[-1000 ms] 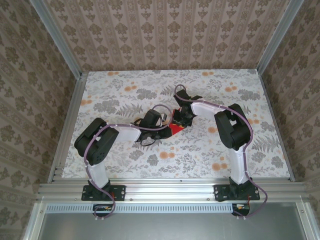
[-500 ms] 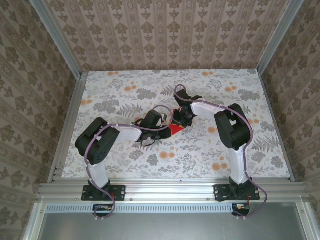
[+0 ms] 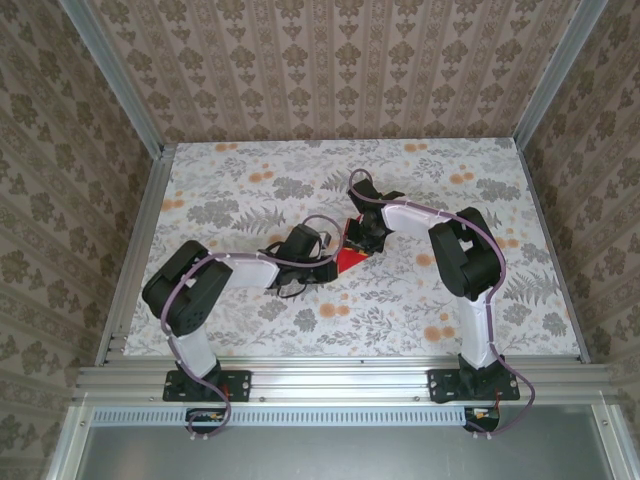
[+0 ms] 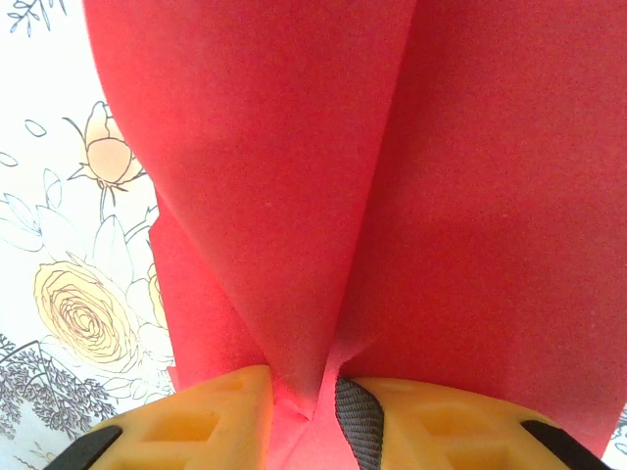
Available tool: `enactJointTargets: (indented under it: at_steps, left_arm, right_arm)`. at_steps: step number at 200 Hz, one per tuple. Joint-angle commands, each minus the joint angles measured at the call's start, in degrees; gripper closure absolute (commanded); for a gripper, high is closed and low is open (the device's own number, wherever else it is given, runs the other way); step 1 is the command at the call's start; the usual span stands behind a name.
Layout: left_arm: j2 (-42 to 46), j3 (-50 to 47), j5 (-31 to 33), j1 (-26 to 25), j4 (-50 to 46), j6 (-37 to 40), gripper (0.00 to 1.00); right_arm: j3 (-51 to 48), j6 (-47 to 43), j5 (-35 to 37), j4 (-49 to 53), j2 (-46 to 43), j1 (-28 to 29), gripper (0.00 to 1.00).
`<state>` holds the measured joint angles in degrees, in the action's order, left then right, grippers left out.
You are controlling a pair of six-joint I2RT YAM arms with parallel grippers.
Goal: Fold a paper plane with a square sheet of paper (pick it up from the middle)
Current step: Fourth fold the wing at the center of the table.
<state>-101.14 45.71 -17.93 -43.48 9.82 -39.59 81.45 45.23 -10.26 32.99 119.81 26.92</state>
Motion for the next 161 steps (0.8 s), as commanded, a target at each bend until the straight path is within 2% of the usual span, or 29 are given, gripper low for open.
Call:
enactJointTargets:
  at_steps: [1,40,77,104,161]
  left_arm:
    - [0.9,-2.1,-0.6,-0.8,-8.0,2.5,0.93]
    - [3.7,-1.7,-0.1,-0.5,-9.7,3.5,0.94]
    - [6.2,-1.2,-1.2,0.9,-2.8,-0.8,0.93]
    - [3.4,-0.2,-2.5,1.0,3.7,-4.6,0.92]
    - [-3.7,4.4,-2.1,1.1,7.5,-7.3,0.93]
  right_arm:
    - [-5.8,0.5,11.9,6.9,11.0,-0.7,0.67]
    - [-5.8,0.4,11.9,7.0,11.0,-0.7,0.67]
    - [-5.9,0.6,11.7,6.8,11.1,-0.7,0.67]
    - [-5.8,0.5,11.4,6.7,11.4,-0.8,0.67]
    - [-5.6,0.6,10.7,6.6,11.3,-0.8,0.66]
